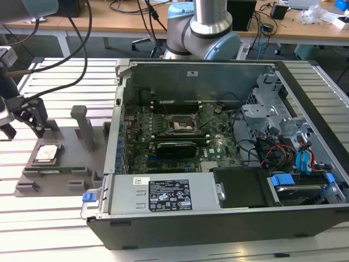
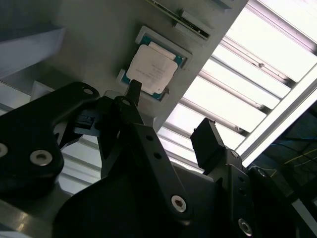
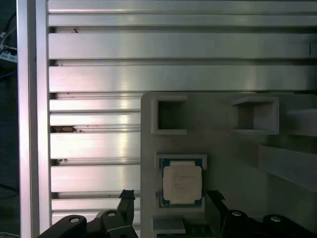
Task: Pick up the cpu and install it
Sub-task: 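Pick up the cpu and move it towards the insertion slot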
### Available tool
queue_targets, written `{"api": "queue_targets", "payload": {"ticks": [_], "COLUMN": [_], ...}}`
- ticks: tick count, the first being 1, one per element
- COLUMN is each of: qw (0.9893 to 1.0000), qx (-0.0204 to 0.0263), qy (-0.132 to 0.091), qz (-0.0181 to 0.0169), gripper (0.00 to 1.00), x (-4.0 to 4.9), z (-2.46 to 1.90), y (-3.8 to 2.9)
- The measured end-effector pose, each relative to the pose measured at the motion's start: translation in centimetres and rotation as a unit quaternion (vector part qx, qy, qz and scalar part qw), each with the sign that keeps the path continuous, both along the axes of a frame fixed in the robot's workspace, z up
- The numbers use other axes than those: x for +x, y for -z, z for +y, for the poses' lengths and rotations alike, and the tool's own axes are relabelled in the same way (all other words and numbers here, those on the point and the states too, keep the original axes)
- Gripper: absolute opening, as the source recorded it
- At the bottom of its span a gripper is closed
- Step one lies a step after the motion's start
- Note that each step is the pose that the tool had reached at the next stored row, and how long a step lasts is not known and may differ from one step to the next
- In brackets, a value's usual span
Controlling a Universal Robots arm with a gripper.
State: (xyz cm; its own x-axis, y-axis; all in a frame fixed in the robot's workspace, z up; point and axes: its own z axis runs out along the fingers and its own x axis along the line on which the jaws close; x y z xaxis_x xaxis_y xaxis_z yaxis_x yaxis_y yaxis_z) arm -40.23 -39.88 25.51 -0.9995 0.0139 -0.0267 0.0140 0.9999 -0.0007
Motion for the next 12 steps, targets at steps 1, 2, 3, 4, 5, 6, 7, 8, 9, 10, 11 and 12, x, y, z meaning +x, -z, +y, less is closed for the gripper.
{"api": "queue_targets", "payload": {"ticks": [1,2,3,4,5,6,7,8,9,10,11,12], "qw": [1.0,1.0,1.0,1.0,1.0,1.0,1.0,1.0,1.0,1.0,1.0,1.0], "qx": [0.0,0.0,0.0,0.0,0.0,0.0,0.0,0.0,0.0,0.0,0.0,0.0], "qy": [0.0,0.0,0.0,0.0,0.0,0.0,0.0,0.0,0.0,0.0,0.0,0.0], "qz": [0.0,0.0,0.0,0.0,0.0,0.0,0.0,0.0,0.0,0.0,0.0,0.0], "gripper": [0.68,0.68,0.68,0.68,0.68,0.68,0.68,0.68,0.68,0.68,0.68,0.68], "x": [0.0,0.0,0.0,0.0,0.0,0.0,0.0,0.0,0.0,0.0,0.0,0.0], "z": [0.0,0.0,0.0,0.0,0.0,0.0,0.0,0.0,0.0,0.0,0.0,0.0], "y": [0.05,0.11,0.17,0.21,0.27,0.35,0.44,0.49,0.54,0.6,0.64,0.69]}}
